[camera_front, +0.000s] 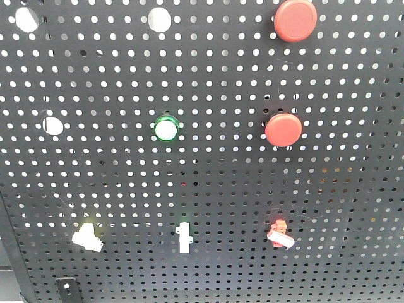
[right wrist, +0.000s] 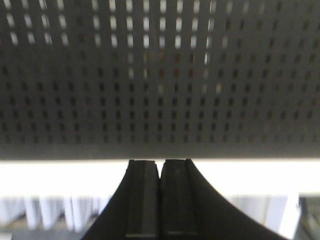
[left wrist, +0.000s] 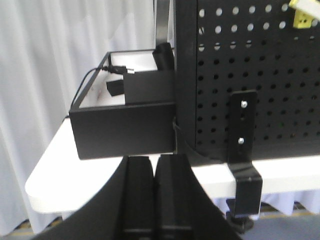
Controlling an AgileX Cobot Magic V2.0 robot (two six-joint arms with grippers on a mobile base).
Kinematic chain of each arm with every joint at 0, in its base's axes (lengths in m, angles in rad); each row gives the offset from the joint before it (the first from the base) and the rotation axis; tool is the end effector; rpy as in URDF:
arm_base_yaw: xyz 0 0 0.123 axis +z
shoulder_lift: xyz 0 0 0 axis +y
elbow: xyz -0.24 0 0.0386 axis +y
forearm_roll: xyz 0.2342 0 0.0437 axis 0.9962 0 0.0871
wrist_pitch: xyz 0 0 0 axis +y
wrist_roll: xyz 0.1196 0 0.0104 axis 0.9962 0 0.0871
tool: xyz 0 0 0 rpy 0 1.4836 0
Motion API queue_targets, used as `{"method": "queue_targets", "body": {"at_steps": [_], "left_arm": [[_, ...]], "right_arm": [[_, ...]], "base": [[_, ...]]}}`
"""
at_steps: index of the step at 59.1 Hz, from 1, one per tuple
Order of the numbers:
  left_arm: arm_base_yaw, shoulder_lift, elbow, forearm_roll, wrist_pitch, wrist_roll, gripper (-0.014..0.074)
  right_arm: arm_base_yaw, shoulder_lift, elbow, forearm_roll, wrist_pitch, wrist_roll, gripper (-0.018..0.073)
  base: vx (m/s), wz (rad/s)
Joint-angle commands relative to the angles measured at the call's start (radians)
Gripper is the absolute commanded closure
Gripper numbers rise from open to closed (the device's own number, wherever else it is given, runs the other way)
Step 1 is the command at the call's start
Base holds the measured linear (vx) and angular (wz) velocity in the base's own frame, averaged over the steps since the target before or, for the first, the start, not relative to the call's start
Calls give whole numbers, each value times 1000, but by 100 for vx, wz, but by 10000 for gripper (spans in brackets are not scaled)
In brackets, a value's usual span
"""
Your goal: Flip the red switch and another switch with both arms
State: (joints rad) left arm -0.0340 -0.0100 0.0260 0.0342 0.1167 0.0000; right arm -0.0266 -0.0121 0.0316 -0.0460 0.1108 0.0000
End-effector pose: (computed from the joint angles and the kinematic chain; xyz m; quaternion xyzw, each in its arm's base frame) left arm 0.1144 -0.0034 0.1936 0.0232 0.7226 0.0014 0.6909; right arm 0.1144 -0.0037 0.1926 -0.0051 0.7221 -0.0268 0.6912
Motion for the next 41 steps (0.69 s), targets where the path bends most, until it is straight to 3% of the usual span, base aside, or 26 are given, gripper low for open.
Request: {"method": "queue_targets", "body": {"at_steps": [1, 16, 33, 41], "left_arm": [[2, -8, 19, -3, -139, 0, 594], [2, -8, 0, -3, -392, 0, 594], [2, 40, -260, -2, -318, 0, 594], [2, 147, -399, -2, -285, 0, 594]], "right_arm": [[-7, -7, 5, -6, -175, -7, 566], [-7, -7, -26, -6, -304, 26, 566], [-7, 80, -322, -66, -120, 40, 566], [-7, 191, -396, -104, -134, 41, 566]], "base": [[0, 0], [0, 0], [0, 0], [0, 0]]}}
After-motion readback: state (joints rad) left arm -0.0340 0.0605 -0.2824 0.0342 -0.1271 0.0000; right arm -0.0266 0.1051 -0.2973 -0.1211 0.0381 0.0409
